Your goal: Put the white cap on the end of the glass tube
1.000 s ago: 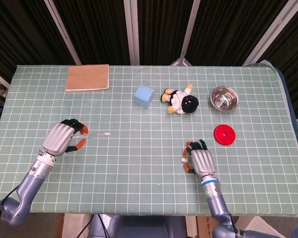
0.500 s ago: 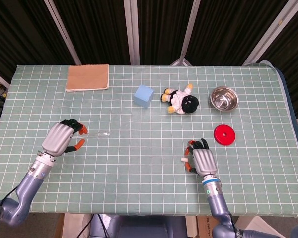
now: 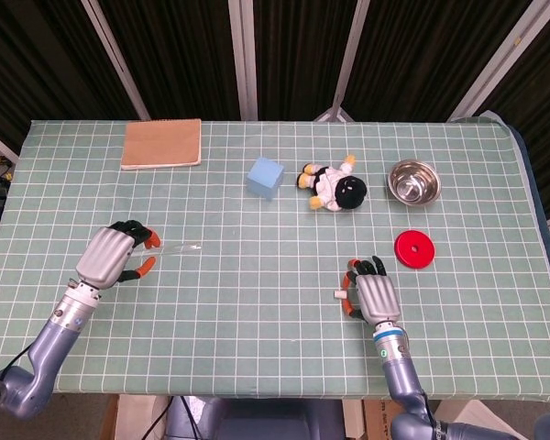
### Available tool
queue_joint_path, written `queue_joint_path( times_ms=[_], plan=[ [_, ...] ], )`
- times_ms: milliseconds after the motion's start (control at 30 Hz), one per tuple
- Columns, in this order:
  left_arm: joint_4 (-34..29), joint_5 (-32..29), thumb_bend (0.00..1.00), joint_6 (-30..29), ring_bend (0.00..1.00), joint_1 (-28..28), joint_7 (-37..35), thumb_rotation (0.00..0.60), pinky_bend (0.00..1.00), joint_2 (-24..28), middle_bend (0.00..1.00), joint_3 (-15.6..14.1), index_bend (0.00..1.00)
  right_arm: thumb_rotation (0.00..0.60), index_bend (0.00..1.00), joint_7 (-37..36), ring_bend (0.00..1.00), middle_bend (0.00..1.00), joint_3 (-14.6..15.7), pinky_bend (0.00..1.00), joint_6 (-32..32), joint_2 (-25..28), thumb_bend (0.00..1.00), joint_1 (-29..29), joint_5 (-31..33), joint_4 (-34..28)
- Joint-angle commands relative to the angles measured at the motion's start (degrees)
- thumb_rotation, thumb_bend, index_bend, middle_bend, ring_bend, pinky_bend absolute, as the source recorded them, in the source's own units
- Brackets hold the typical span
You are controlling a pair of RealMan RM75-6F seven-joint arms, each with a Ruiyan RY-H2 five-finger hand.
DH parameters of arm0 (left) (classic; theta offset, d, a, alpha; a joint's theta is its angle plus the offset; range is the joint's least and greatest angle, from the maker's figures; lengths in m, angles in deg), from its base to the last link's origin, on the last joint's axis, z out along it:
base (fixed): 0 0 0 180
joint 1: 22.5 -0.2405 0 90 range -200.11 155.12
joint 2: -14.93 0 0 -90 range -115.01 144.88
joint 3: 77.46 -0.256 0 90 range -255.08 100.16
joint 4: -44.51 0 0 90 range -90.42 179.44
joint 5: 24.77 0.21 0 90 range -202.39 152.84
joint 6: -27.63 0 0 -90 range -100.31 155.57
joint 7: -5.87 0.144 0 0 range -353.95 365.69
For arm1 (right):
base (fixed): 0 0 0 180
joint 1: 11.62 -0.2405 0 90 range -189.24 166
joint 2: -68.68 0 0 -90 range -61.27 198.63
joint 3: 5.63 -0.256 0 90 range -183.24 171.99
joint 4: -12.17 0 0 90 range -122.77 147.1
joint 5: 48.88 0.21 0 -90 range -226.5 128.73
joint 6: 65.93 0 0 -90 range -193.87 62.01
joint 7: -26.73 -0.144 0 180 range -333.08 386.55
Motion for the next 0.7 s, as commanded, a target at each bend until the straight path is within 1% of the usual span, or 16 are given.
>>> queue_joint_path(
  times_ms=[33,233,500,600,700],
  plan=[
    [-0.02,0.03,0.75,0.02,0.35,-0.01,-0.04,0.600,0.42,0.04,0.57,0.03,0.54,0.600,0.55,-0.05,0.19,0.23,0.05,0.08,0.03,0.00,0.38,-0.03,0.07,0.03],
    [-0.20,0.05,0.75,0.04,0.35,-0.04,-0.09,0.600,0.42,0.04,0.57,0.17,0.54,0.600,0.59,-0.56,0.20,0.23,0.28,0.08,0.38,0.15,0.41,-0.02,-0.45,-0.43],
    [-0.26,-0.55,0.75,0.28,0.35,-0.02,-0.57,0.600,0.42,-0.68,0.57,0.62,0.54,0.600,0.60,-1.56,0.20,0.24,0.14,0.08,1.22,1.21,0.41,-0.21,-2.34,-2.02],
    [1.08,-0.08,0.75,0.40,0.35,0.49,-1.86,0.600,0.42,-1.69,0.57,0.88,0.54,0.600,0.60,-2.02,0.20,0.24,-0.48,0.08,1.58,2.46,0.41,-0.50,-3.28,-3.14],
    [3.78,0.77,0.75,0.48,0.35,1.29,-4.46,0.600,0.42,-3.31,0.57,1.18,0.54,0.600,0.60,-2.49,0.20,0.24,-1.71,0.08,1.77,4.30,0.41,-1.02,-4.04,-4.83]
  ],
)
